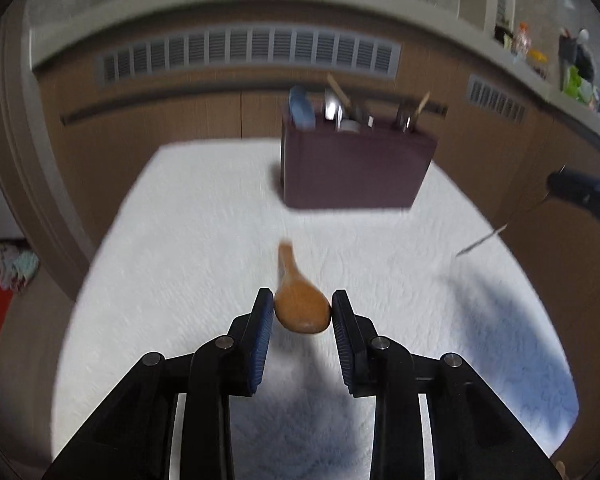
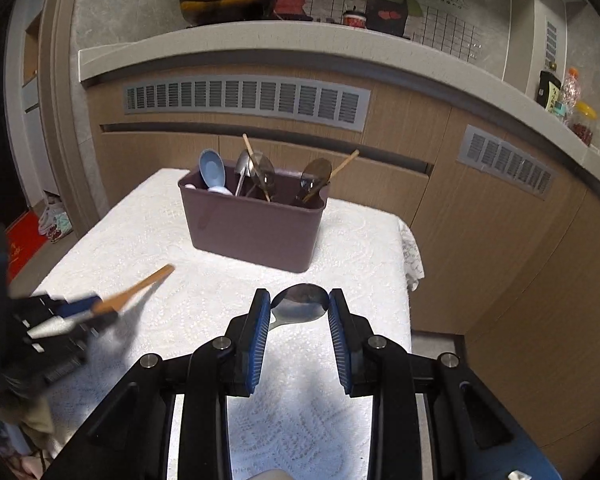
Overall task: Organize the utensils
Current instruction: 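Lift the wooden spoon and metal spoon up toward the maroon caddy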
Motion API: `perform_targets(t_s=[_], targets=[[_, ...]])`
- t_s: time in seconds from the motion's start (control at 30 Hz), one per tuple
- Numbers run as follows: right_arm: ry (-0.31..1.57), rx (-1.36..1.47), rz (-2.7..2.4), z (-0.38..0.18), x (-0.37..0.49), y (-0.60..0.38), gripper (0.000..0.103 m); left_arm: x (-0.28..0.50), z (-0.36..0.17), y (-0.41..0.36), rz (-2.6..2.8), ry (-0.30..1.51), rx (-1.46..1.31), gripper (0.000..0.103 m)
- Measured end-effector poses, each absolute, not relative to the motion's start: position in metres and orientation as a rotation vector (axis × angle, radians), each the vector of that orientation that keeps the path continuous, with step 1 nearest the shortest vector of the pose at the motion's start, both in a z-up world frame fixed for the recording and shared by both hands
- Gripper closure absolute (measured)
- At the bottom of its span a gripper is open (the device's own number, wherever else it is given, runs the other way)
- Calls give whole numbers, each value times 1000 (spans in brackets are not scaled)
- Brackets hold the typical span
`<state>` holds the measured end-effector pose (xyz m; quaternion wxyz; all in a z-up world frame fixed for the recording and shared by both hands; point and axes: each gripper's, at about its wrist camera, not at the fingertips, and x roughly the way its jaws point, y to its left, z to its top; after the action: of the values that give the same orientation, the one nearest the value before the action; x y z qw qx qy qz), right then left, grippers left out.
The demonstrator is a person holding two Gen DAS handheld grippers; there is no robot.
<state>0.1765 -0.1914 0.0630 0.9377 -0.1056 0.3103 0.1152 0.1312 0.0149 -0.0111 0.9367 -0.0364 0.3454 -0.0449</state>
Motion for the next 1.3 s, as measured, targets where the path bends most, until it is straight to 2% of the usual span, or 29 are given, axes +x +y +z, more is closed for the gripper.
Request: perform_targets(t_s=[0.13,0.3,0.33,0.37,0.6,0.77,0.93,0.97,1.13,1.3], targets=[[595,-208,239,75,170,-191,76,121,27,16,-96,579,-35,72],[572,-201,250,86,166,-189,76,124,49,15,-126,541,-39,73],[570,-197,254,88,166,-189,76,125,54,14,-138,539,-39,92],[568,-194,258,91,167,-189,76,128,59,12,-152,538,-36,97],[484,-200,249,137,180,-190,76,149,112,15,-209,451,-72,97],[517,-221,257,141,193,-190,76,179,93,7,-283,574,-21,93],[608,-224,227,112,202,-204,76,211,28,-25,-465,802,46,61],[631,-223,219,105,205,-209,76,216,15,-34,-500,842,78,58],[714,-235,185,80,206,-228,76,233,-31,-69,-551,969,226,57],[742,-244,182,67,206,-233,76,258,-56,-74,-509,1063,253,57]])
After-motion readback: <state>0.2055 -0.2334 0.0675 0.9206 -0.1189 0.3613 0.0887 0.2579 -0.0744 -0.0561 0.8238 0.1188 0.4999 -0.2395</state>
